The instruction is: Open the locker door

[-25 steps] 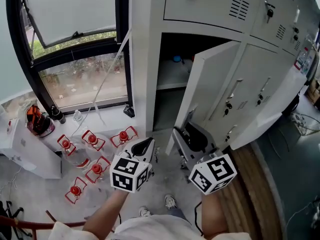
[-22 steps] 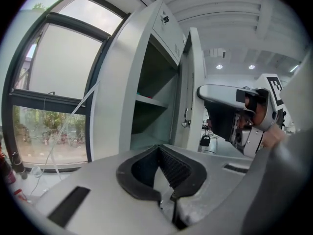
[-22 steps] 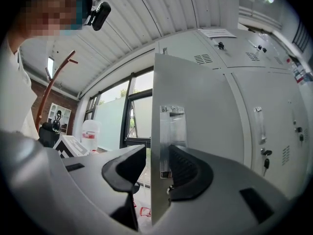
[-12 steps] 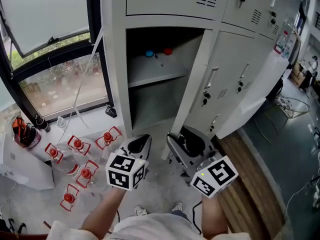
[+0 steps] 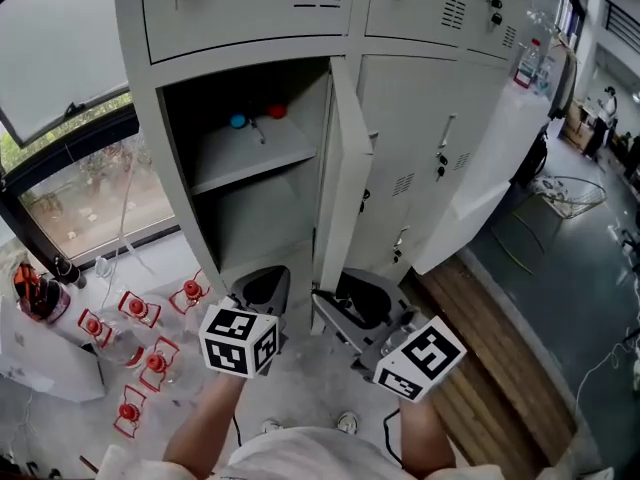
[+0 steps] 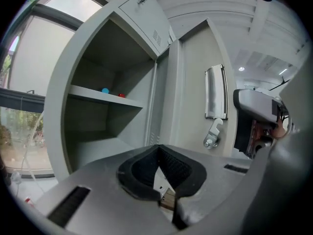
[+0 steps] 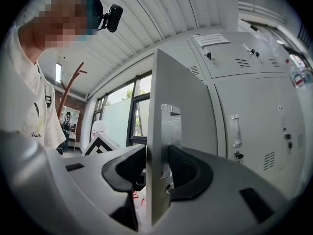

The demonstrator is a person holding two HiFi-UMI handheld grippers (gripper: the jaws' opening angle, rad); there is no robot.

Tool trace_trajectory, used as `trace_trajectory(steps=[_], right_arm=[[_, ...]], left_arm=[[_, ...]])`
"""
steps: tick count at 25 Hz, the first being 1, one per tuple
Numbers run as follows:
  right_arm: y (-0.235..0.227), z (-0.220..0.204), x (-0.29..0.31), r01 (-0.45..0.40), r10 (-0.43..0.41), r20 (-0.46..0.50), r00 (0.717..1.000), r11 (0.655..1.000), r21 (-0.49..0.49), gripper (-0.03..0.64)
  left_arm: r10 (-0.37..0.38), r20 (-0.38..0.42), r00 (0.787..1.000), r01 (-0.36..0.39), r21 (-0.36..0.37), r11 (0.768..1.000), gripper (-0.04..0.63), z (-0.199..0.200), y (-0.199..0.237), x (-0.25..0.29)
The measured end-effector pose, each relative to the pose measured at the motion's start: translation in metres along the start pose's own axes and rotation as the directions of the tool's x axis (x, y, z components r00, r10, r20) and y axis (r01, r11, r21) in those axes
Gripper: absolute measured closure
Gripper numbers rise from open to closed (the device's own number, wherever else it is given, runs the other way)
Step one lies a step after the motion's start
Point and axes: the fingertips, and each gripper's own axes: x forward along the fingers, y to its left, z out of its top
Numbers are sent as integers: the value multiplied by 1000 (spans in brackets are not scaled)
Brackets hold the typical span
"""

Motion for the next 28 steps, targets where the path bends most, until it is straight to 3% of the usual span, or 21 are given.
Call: trace_trajectory(steps=[13,23,28], right_arm=[[-32,1,-38,-59,58,10,998,998,30,482],[-58,2,-61,-33,32,26,999,999,31,482],[-73,2,-74,23,-24,31,999,999,24,485]], left_arm=[[-13,-18,1000,13,9,1000,589,-1,-39,38],[-57,-26,998,58,29,998,589,2,-66,58],[-86,-25,996,87,41,995,589,6,-79,66]])
